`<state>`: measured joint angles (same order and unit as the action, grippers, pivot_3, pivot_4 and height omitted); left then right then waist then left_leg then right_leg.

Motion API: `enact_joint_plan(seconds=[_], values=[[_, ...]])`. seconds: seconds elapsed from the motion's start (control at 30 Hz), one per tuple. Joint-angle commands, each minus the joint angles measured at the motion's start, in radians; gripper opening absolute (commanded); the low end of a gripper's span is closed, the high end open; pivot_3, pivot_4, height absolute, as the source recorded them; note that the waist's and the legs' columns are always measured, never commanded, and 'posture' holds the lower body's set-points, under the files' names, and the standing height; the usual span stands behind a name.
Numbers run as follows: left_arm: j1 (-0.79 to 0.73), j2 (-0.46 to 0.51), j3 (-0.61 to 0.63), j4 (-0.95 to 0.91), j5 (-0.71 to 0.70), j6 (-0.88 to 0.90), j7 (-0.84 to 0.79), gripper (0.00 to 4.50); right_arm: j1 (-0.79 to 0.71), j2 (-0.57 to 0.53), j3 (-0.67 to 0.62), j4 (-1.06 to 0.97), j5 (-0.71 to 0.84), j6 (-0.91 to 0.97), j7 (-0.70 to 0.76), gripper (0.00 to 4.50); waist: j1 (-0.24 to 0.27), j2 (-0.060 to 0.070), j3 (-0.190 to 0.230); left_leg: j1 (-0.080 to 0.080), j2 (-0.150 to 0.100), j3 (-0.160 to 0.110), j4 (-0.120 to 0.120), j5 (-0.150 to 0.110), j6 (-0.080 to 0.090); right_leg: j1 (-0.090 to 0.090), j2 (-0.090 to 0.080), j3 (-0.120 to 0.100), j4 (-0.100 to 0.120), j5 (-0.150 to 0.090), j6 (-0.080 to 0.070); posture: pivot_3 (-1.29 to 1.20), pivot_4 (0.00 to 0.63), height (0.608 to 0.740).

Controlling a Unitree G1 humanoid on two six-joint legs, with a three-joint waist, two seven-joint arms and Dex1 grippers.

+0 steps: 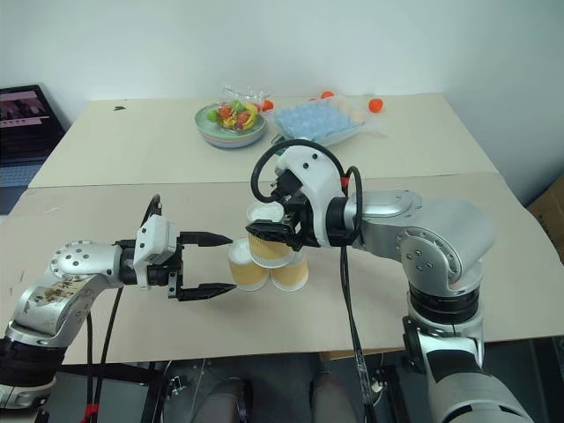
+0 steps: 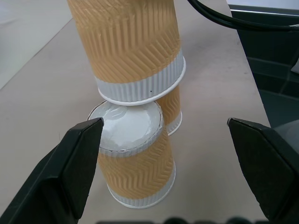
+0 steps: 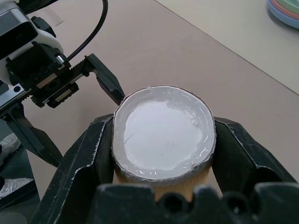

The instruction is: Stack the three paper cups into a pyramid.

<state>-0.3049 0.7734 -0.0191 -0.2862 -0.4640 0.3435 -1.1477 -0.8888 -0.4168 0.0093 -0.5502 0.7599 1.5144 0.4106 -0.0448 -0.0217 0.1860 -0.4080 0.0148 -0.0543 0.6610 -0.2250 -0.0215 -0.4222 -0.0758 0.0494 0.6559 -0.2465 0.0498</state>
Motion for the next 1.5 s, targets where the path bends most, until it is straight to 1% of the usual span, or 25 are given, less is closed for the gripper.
enact_joint_plan(seconds=[0.03, 0.07, 0.17, 0.37, 0.47, 0.63, 0.77, 0.93, 1.0, 1.07, 1.13, 1.17, 1.2, 1.23, 1.27, 1.3, 1.4, 1.47, 1.5], values=[[-0.017, 0.000, 0.006, -0.009, 0.007, -0.021, 0.001, 4.50, -0.011, 0.006, -0.002, -0.028, 0.004, -0.027, -0.002, 3.61, 0.000, 0.000, 0.000, 0.000, 0.000, 0.000, 0.000, 0.000, 0.000, 0.000, 0.000, 0.000, 0.000, 0.000, 0.000, 0.00, 0.150, 0.740], [-0.017, 0.000, 0.006, -0.009, 0.008, -0.021, 0.001, 4.50, -0.010, 0.006, -0.001, -0.028, 0.004, -0.028, -0.002, 3.77, 0.000, 0.000, 0.000, 0.000, 0.000, 0.000, 0.000, 0.000, 0.000, 0.000, 0.000, 0.000, 0.000, 0.000, 0.000, 0.00, 0.150, 0.740], [-0.018, -0.001, 0.006, -0.009, 0.008, -0.021, 0.002, 4.50, -0.011, 0.007, -0.005, -0.029, 0.006, -0.029, -0.002, 4.42, 0.001, 0.000, 0.000, 0.000, 0.000, 0.000, 0.000, 0.000, 0.000, 0.000, 0.000, 0.000, 0.000, 0.000, 0.000, 0.00, 0.150, 0.740], [-0.022, -0.006, 0.003, -0.001, 0.013, -0.027, 0.001, 4.50, -0.027, -0.005, -0.012, -0.020, 0.003, -0.032, 0.002, 4.42, 0.001, 0.000, 0.000, 0.000, 0.000, 0.000, 0.000, 0.000, 0.000, 0.000, 0.000, 0.000, 0.000, 0.000, 0.000, 0.00, 0.150, 0.740], [-0.028, -0.011, -0.002, 0.007, 0.014, -0.032, -0.009, 4.50, -0.059, -0.020, -0.024, -0.005, -0.006, -0.044, 0.004, 4.42, 0.000, 0.000, 0.000, 0.000, 0.000, 0.000, 0.000, 0.000, 0.000, 0.000, 0.000, 0.000, 0.000, 0.000, 0.000, 0.00, 0.150, 0.740], [-0.027, -0.015, -0.004, 0.004, 0.011, -0.028, -0.012, 4.50, -0.136, -0.066, -0.080, 0.041, 0.004, -0.039, 0.019, 4.42, 0.001, 0.000, 0.000, 0.000, 0.000, 0.000, 0.000, 0.000, 0.000, 0.000, 0.000, 0.000, 0.000, 0.000, 0.000, 0.00, 0.150, 0.740], [-0.027, -0.016, -0.006, 0.005, 0.013, -0.030, -0.015, 4.50, -0.207, -0.069, -0.156, 0.100, 0.014, -0.018, 0.011, 4.42, 0.001, 0.000, 0.000, 0.000, 0.000, 0.000, 0.000, 0.000, 0.000, 0.000, 0.000, 0.000, 0.000, 0.000, 0.000, 0.00, 0.150, 0.740], [-0.029, -0.020, -0.007, 0.009, 0.016, -0.034, -0.015, 4.50, -0.244, -0.072, -0.184, 0.121, 0.022, -0.007, 0.002, 4.42, 0.000, 0.000, 0.000, 0.000, 0.000, 0.000, 0.000, 0.000, 0.000, 0.000, 0.000, 0.000, 0.000, 0.000, 0.000, 0.00, 0.150, 0.740], [-0.031, -0.020, -0.006, 0.013, 0.016, -0.033, -0.016, 4.50, -0.250, -0.087, -0.192, 0.131, 0.023, -0.010, 0.007, 4.42, 0.001, 0.000, 0.000, 0.000, 0.000, 0.000, 0.000, 0.000, 0.000, 0.000, 0.000, 0.000, 0.000, 0.000, 0.000, 0.00, 0.150, 0.740], [-0.030, -0.017, -0.004, 0.004, 0.010, -0.026, -0.018, 4.50, -0.244, -0.147, -0.223, 0.154, 0.031, -0.021, 0.043, 4.42, 0.001, 0.000, 0.000, -0.001, 0.000, 0.000, 0.000, 0.000, 0.000, 0.000, 0.000, 0.000, 0.000, 0.000, 0.000, 0.00, 0.150, 0.740], [-0.027, -0.011, 0.001, -0.007, -0.001, -0.015, -0.022, 4.50, -0.206, -0.250, -0.239, 0.167, 0.026, -0.061, 0.102, 4.42, 0.008, 0.000, 0.000, -0.001, 0.000, 0.000, 0.000, 0.000, 0.000, 0.000, 0.000, 0.000, -0.001, 0.000, 0.000, 0.00, 0.150, 0.740], [-0.025, -0.006, 0.006, -0.013, -0.007, -0.009, -0.024, 4.50, -0.166, -0.320, -0.239, 0.157, 0.027, -0.096, 0.156, 4.42, 0.012, 0.000, 0.000, -0.002, 0.000, 0.000, 0.000, 0.000, 0.000, 0.000, -0.001, -0.001, -0.001, 0.000, 0.000, 0.00, 0.150, 0.740], [-0.024, -0.003, 0.010, -0.015, -0.011, -0.006, -0.026, 4.50, -0.138, -0.367, -0.235, 0.148, 0.029, -0.122, 0.195, 4.42, 0.016, 0.000, 0.000, -0.002, 0.000, 0.000, 0.000, 0.000, 0.000, 0.000, -0.001, -0.001, -0.002, 0.000, 0.000, 0.00, 0.150, 0.740], [-0.026, 0.002, 0.021, -0.020, -0.024, 0.011, -0.024, 4.50, -0.076, -0.436, -0.247, 0.127, 0.033, -0.169, 0.267, 4.42, 0.021, 0.000, 0.000, -0.002, 0.000, 0.000, 0.000, 0.000, 0.000, 0.001, -0.001, -0.001, -0.004, 0.000, 0.000, 0.00, 0.150, 0.740], [-0.031, 0.012, 0.036, -0.024, -0.038, 0.035, -0.019, 4.50, 0.015, -0.504, -0.298, 0.096, 0.057, -0.219, 0.370, 4.42, 0.027, 0.000, 0.000, -0.003, 0.000, 0.000, 0.000, 0.000, 0.000, 0.001, -0.001, -0.002, -0.006, 0.000, 0.000, 0.00, 0.150, 0.740], [-0.034, 0.019, 0.046, -0.026, -0.048, 0.052, -0.015, 4.50, 0.082, -0.551, -0.335, 0.077, 0.074, -0.260, 0.442, 4.42, 0.029, 0.000, 0.000, -0.004, 0.000, 0.000, 0.000, 0.000, 0.001, 0.001, -0.001, -0.002, -0.008, 0.000, 0.000, 0.00, 0.150, 0.740], [-0.061, 0.025, 0.082, -0.018, -0.103, 0.150, 0.027, 4.50, 0.296, -0.639, -0.464, 0.049, 0.093, -0.337, 0.587, 4.42, 0.026, 0.001, 0.000, -0.005, 0.000, 0.001, 0.000, -0.001, 0.001, 0.000, -0.001, -0.001, -0.007, 0.000, 0.000, 0.00, 0.150, 0.740], [-0.072, 0.030, 0.082, -0.009, -0.072, 0.146, 0.055, 4.50, 0.442, -0.659, -0.544, 0.045, 0.076, -0.386, 0.643, 4.42, 0.026, 0.001, 0.000, -0.004, 0.001, -0.001, 0.000, -0.001, 0.001, 0.001, 0.000, -0.002, -0.007, 0.000, 0.000, 0.00, 0.150, 0.740], [-0.076, 0.025, 0.087, -0.012, -0.070, 0.160, 0.080, 4.50, 0.543, -0.652, -0.576, 0.022, 0.038, -0.435, 0.666, 4.42, 0.025, 0.000, 0.000, -0.003, 0.001, 0.000, 0.000, -0.001, 0.001, 0.002, 0.000, -0.001, -0.007, 0.000, 0.000, 0.00, 0.150, 0.740]])
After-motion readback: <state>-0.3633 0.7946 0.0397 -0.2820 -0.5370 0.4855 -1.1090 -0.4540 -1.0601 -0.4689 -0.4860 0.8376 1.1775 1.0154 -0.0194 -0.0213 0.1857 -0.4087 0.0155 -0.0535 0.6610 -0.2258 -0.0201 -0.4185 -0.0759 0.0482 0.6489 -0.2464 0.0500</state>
